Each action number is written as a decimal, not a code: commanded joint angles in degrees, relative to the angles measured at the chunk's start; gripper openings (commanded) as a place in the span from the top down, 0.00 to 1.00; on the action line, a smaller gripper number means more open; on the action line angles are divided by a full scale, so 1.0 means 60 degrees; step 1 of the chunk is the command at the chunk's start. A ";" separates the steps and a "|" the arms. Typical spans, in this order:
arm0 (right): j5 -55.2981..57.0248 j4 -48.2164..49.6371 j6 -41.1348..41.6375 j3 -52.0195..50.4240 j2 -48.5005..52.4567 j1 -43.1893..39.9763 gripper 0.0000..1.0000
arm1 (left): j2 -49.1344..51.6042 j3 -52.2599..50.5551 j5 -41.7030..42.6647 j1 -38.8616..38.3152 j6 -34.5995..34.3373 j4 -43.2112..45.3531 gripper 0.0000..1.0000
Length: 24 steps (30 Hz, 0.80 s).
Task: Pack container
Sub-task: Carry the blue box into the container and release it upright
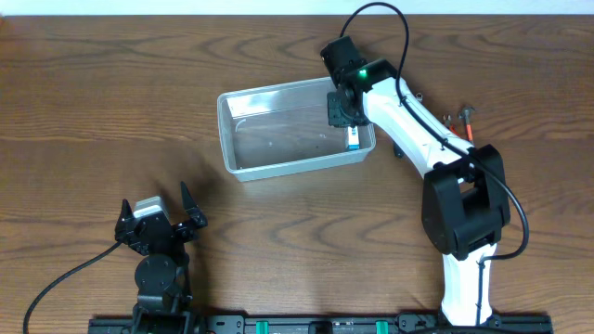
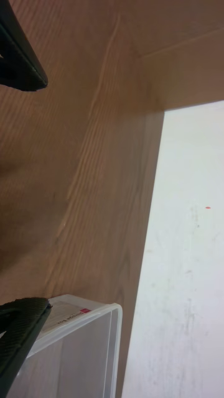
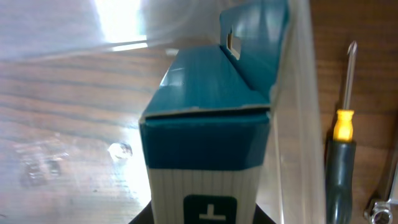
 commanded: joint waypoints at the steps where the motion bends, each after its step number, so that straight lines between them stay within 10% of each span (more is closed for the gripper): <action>1: 0.0025 -0.0106 0.0226 0.0004 -0.0055 -0.0015 0.92 | -0.0029 -0.0226 -0.0153 0.0022 0.0015 -0.0251 0.02; 5: 0.0025 -0.0117 0.0226 0.0004 -0.0055 -0.0011 0.89 | -0.0029 -0.0226 -0.0157 0.0022 0.0015 -0.0251 0.02; 8: 0.0025 -0.0193 0.0211 0.0004 -0.0055 -0.0018 0.46 | -0.0029 -0.0226 -0.0157 0.0022 0.0015 -0.0251 0.02; 11: 0.0040 -0.0270 -0.0270 0.0062 -0.0226 -0.0018 0.24 | -0.0029 -0.0226 -0.0153 0.0022 0.0015 -0.0251 0.02; 24: 0.2900 -0.0375 -0.1592 0.0922 -0.4003 -0.0965 0.01 | -0.0029 -0.0226 -0.0157 0.0022 0.0015 -0.0251 0.02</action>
